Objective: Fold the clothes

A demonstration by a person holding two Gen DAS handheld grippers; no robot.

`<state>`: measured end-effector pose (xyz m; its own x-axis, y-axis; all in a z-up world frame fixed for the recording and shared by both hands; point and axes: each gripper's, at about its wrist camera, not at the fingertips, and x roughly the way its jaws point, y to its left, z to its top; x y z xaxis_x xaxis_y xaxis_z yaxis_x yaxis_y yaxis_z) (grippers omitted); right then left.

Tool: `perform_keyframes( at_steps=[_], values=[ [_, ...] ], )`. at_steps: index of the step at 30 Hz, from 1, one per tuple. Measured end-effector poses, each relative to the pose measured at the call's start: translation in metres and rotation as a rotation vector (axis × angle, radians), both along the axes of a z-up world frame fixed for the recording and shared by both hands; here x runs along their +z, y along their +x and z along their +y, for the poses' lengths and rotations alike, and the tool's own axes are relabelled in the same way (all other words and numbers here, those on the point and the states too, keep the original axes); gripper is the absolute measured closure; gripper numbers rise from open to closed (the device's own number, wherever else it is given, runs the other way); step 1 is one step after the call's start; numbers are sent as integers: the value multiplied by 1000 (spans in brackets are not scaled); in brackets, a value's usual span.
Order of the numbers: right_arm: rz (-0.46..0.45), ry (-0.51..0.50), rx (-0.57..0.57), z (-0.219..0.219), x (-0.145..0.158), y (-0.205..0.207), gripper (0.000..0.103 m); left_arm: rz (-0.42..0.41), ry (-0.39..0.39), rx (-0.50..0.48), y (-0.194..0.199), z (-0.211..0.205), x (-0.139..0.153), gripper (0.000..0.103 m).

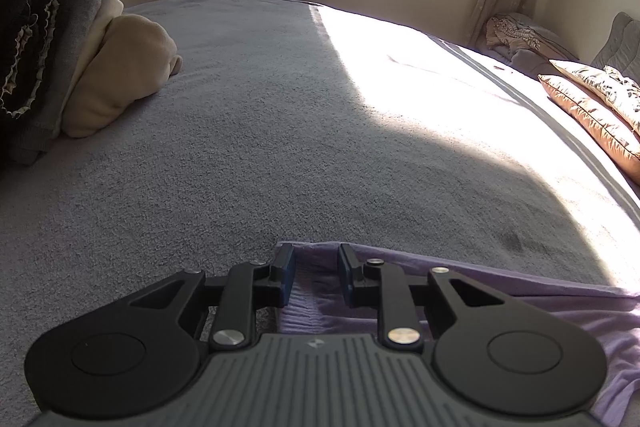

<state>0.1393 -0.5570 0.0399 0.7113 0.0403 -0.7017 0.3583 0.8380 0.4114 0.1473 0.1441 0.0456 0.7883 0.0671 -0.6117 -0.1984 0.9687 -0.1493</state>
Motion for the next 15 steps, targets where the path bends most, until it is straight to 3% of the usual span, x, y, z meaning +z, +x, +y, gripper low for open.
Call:
perform_keyframes(
  at_steps=[6,9,10,13,15],
  values=[
    [-70,119,14,-5,4,-4,69,3,12,-6,0,-1,-1,78],
    [-57,85,16,-2,6,-3,69,5,9,-5,0,0,-1,78],
    [-47,81,22,-1,4,-3,72,6,8,-5,0,0,-1,78],
    [3,15,49,5,-3,1,97,7,10,-3,0,1,-1,78],
    [10,-30,48,9,-4,2,100,8,9,-2,0,1,-1,78]
  ],
)
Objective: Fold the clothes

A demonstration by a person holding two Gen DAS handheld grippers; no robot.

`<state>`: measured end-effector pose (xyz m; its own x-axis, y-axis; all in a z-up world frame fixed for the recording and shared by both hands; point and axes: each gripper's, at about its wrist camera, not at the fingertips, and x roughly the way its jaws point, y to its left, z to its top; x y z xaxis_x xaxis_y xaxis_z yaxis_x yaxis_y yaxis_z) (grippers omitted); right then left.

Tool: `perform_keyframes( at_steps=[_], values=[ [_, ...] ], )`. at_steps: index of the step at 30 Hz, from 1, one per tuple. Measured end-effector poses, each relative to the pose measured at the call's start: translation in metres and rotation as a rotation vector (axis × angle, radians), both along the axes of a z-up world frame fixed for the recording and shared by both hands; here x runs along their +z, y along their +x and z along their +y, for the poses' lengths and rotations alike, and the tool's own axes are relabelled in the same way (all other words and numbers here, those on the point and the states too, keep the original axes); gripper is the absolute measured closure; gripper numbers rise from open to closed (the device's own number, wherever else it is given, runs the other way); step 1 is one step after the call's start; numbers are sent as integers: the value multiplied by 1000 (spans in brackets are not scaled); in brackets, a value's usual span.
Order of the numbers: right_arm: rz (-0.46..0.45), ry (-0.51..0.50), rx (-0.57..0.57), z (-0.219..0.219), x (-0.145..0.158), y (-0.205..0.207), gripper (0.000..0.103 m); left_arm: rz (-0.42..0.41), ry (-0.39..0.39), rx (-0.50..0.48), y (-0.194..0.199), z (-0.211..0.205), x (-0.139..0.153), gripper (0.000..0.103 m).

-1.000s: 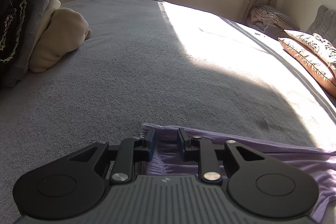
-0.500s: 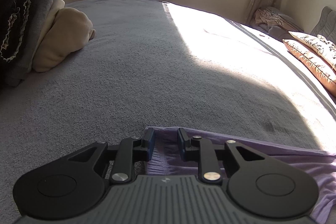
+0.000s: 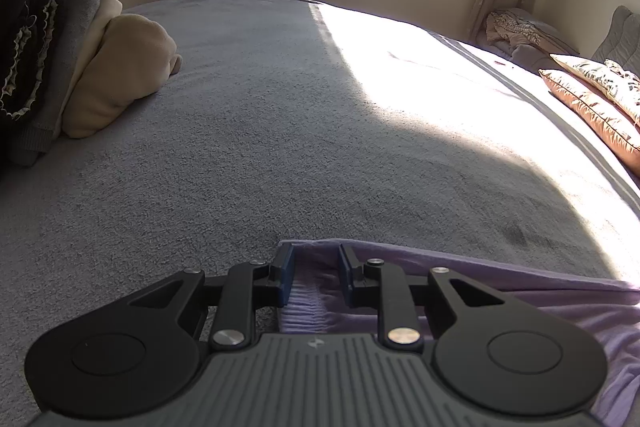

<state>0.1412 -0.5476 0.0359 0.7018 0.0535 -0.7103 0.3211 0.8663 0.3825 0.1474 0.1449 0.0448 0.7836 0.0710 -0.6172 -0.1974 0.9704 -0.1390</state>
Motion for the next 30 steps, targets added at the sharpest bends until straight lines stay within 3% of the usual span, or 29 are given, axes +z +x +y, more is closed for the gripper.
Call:
perform_keyframes(
  at_steps=[5,10,15,16,21,26,30],
  values=[
    [-29,-153,-74,3,17,-4,100,-1,-8,5,0,1,0,78],
    [-27,-171,-98,-3,27,-8,100,-1,2,5,0,0,-1,78],
    [-16,-162,-76,-2,11,-4,97,-1,7,4,0,-1,-1,78],
    [-13,-161,-84,-3,10,-4,93,-1,7,4,0,-1,-1,78],
    [16,-133,-90,-10,13,-7,89,-1,7,4,1,-1,-1,78],
    [22,-55,-13,-6,3,-6,89,0,21,2,0,-4,-2,76],
    [37,-188,0,8,4,-4,100,0,19,2,0,-3,-2,76]
  ],
)
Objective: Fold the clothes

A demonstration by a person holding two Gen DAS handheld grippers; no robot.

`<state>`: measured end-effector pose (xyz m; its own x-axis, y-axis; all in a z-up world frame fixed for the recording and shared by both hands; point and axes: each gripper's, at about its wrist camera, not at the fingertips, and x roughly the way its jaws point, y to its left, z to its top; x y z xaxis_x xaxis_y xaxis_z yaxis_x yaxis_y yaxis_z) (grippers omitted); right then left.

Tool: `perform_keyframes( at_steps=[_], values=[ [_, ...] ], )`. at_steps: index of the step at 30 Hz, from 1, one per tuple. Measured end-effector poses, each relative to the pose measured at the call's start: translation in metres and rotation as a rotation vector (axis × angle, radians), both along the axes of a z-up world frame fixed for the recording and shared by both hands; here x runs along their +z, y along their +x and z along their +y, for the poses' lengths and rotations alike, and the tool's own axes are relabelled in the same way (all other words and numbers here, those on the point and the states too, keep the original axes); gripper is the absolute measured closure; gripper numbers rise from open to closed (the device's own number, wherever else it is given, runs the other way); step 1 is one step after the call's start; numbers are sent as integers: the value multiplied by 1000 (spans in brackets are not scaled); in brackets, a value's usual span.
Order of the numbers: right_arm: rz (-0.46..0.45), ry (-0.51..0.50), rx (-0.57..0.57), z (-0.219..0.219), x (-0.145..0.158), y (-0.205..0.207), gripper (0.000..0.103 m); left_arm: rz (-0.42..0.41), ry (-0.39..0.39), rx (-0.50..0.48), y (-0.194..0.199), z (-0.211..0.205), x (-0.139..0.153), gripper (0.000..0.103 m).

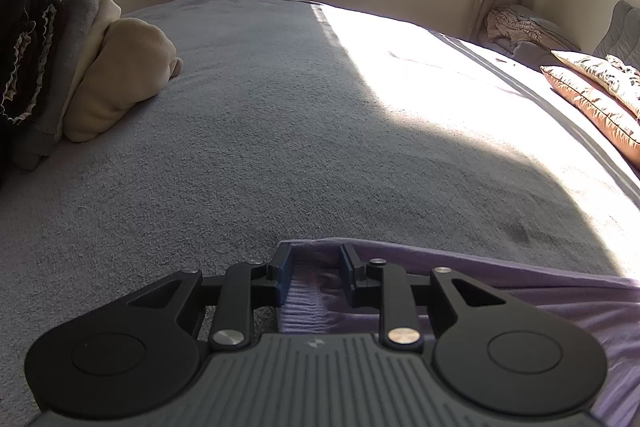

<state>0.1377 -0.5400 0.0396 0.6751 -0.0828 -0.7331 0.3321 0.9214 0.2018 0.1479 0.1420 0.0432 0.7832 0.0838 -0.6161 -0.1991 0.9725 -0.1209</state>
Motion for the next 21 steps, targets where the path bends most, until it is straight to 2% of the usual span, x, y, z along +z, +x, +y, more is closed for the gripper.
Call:
perform_keyframes(
  at_steps=[7,9,11,14,15,18,20,21],
  values=[
    [28,-31,-80,-10,11,-13,102,2,-10,7,1,4,0,76],
    [39,-66,-112,-15,13,-17,103,7,-9,12,0,5,0,75],
    [47,-90,-121,-18,10,-20,103,15,-11,14,0,6,-1,73],
    [36,-67,-87,-18,0,-21,103,23,-17,9,-1,7,-2,72],
    [16,-56,-80,-17,1,-21,101,23,-16,8,-2,7,-1,72],
    [-43,99,-102,-22,4,-20,93,21,-19,10,-3,7,0,72],
    [-62,180,-135,-26,5,-20,81,21,-23,12,-3,7,0,72],
    [-61,210,-147,-27,3,-19,80,20,-24,11,-3,6,0,72]
  ],
)
